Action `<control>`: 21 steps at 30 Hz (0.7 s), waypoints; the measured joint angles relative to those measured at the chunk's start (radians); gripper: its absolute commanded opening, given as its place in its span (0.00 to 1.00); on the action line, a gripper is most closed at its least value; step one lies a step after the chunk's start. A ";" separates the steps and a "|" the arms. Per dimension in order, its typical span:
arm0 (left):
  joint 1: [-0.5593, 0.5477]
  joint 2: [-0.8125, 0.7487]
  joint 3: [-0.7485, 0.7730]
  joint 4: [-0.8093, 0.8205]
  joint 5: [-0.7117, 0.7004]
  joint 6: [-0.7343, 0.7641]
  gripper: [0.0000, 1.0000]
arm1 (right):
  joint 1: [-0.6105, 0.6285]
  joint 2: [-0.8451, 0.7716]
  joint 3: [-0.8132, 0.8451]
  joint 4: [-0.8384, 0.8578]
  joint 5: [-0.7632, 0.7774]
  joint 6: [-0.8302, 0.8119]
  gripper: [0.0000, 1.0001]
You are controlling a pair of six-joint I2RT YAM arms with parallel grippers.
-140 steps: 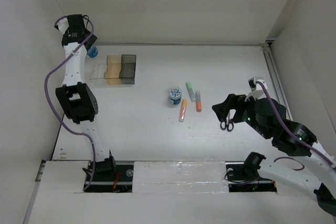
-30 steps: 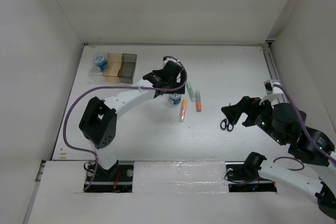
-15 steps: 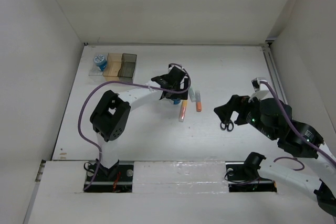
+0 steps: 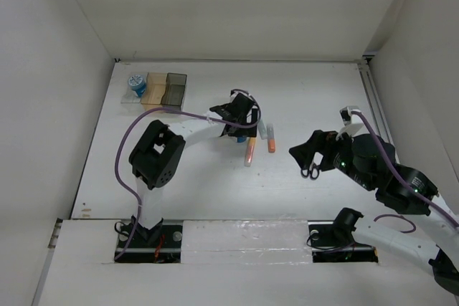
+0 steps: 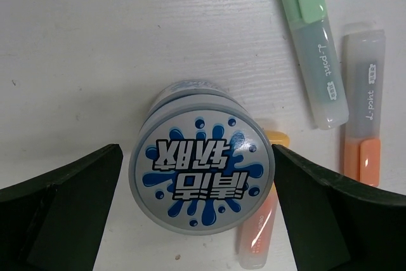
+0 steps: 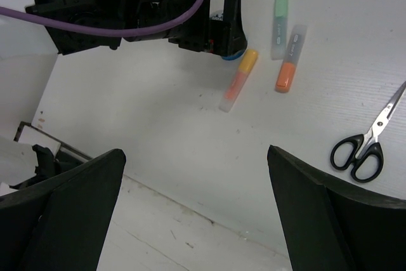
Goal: Sort the stationery into containers
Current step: Pick up the stationery from the center of the board.
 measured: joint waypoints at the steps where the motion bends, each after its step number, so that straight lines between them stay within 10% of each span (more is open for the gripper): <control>1: 0.002 0.000 0.000 0.001 0.000 0.000 1.00 | 0.000 0.000 -0.002 0.000 0.000 0.000 1.00; 21: 0.022 0.012 0.054 -0.006 0.000 -0.002 0.82 | 0.000 -0.007 -0.009 0.000 -0.001 0.000 1.00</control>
